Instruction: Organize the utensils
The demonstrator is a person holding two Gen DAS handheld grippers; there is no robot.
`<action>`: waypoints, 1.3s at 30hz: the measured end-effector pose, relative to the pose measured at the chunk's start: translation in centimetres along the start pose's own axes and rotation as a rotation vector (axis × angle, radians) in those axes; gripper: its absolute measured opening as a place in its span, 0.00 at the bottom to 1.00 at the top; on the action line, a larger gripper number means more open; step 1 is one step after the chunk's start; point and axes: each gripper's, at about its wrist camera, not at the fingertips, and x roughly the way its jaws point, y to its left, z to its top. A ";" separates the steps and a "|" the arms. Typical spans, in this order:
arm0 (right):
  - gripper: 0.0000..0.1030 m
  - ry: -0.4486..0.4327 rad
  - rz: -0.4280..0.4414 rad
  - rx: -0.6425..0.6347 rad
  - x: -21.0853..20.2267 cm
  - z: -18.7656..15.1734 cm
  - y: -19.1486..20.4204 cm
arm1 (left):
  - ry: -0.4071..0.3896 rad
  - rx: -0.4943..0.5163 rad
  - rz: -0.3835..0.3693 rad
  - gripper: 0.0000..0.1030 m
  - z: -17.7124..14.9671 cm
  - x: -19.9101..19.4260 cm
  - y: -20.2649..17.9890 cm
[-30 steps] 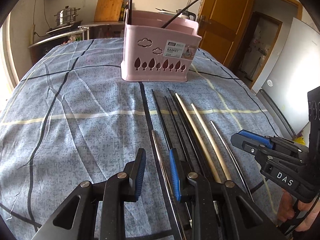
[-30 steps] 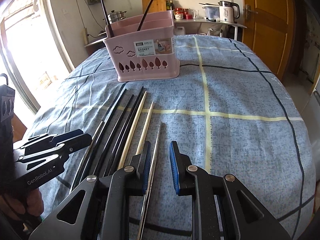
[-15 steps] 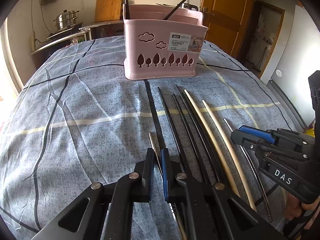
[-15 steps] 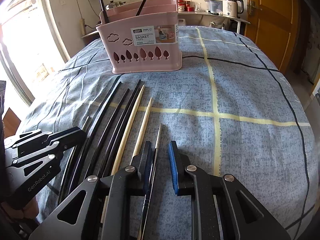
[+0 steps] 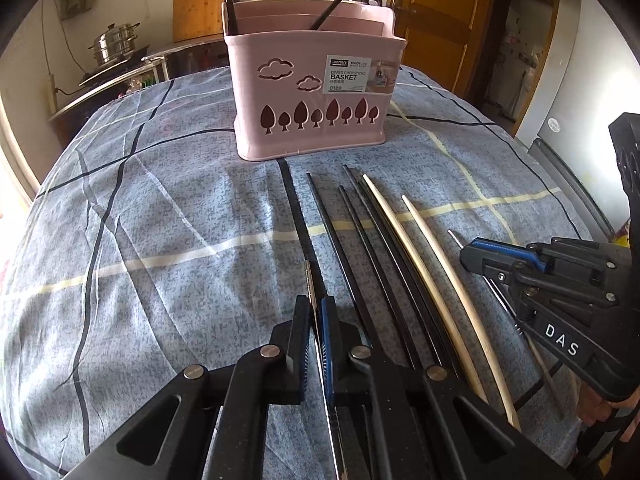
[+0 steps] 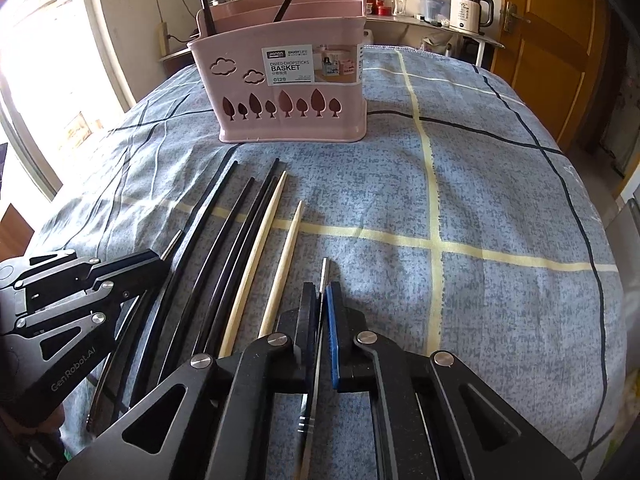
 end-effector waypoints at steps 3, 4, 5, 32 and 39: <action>0.04 0.004 0.012 0.008 -0.1 0.2 -0.2 | 0.004 -0.019 -0.013 0.04 0.2 0.1 0.2; 0.04 0.001 0.019 0.013 -0.3 0.2 -0.3 | 0.007 -0.031 -0.024 0.04 0.2 0.0 0.4; 0.04 -0.005 0.023 0.017 -0.6 0.3 -0.3 | 0.006 -0.044 -0.035 0.04 0.3 -0.1 0.6; 0.04 -0.282 0.075 0.026 -11.4 7.2 -1.5 | -0.266 -0.021 -0.094 0.04 8.1 -12.4 2.2; 0.04 -0.314 0.071 0.017 -12.7 7.5 -1.6 | -0.276 -0.016 -0.094 0.04 8.8 -13.2 2.3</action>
